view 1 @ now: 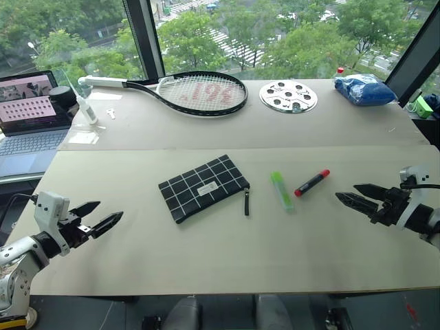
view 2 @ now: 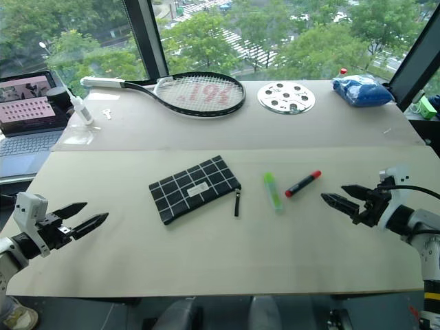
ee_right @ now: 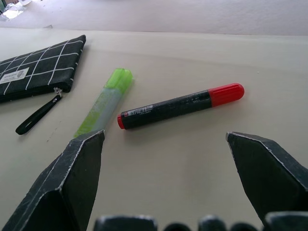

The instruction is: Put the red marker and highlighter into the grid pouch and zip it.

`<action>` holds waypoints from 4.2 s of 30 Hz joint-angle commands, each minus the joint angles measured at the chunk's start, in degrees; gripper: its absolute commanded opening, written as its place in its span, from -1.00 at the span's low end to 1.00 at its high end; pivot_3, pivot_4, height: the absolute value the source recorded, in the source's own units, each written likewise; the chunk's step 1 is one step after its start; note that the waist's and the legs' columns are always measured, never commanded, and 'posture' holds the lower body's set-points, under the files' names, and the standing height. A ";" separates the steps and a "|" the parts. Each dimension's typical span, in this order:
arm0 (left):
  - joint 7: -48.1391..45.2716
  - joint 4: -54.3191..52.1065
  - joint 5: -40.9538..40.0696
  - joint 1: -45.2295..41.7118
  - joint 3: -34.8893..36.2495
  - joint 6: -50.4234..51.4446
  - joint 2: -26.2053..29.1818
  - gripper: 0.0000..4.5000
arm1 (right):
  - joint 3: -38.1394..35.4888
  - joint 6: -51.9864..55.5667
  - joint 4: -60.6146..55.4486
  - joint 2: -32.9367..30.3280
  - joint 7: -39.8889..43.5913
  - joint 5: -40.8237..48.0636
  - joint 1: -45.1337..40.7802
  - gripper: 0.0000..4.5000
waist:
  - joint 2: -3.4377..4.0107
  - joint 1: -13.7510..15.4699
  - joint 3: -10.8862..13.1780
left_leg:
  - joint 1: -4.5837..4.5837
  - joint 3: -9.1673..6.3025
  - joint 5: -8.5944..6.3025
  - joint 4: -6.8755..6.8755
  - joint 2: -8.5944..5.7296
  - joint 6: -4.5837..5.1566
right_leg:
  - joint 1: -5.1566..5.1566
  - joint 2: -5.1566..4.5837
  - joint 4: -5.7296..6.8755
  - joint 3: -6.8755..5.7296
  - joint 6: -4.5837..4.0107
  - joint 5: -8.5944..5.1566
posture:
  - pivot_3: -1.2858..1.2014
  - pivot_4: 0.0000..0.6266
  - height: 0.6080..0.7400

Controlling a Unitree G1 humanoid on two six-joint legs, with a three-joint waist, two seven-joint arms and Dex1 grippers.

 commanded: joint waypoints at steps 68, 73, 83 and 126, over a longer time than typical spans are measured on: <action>-7.65 17.29 32.70 -22.91 -35.83 -57.14 -0.63 1.00 | 43.46 -32.05 28.41 27.49 -4.28 -40.35 -42.16 -0.96 | -0.03 -0.85 -0.01 | 0.01 0.38 -0.02 0.01 0.11 -0.11 | -0.72 0.01 0.79 -0.14 -0.25 0.16 | 0.03 -0.52 1.00; -6.33 16.49 33.53 -21.95 -36.34 -57.24 -0.53 1.00 | 43.32 -32.49 32.75 28.39 -8.48 -42.37 -44.05 -0.96 | -0.03 -0.93 -0.01 | 0.02 0.38 -0.02 -0.01 0.12 -0.11 | -0.73 0.01 0.78 -0.13 -0.25 0.16 | 0.03 -0.52 1.00; -0.05 17.22 39.26 -24.23 -39.43 -56.60 -5.06 1.00 | 43.63 -31.98 32.65 28.31 -8.68 -43.55 -43.36 -0.96 | 0.02 -0.53 -0.04 | 0.05 0.39 -0.01 0.02 0.11 -0.13 | -0.65 0.00 0.79 -0.14 -0.26 0.16 | 0.03 -0.52 1.00; 5.18 7.96 33.77 -23.40 -34.94 -38.85 -7.78 -1.00 | 34.89 -22.25 28.99 31.06 -5.90 -33.55 -43.50 -0.73 | 0.04 -1.75 -0.07 | 0.00 0.38 0.01 0.01 0.12 -0.17 | -0.76 0.01 0.79 -0.13 -0.27 0.17 | 0.03 -0.52 1.00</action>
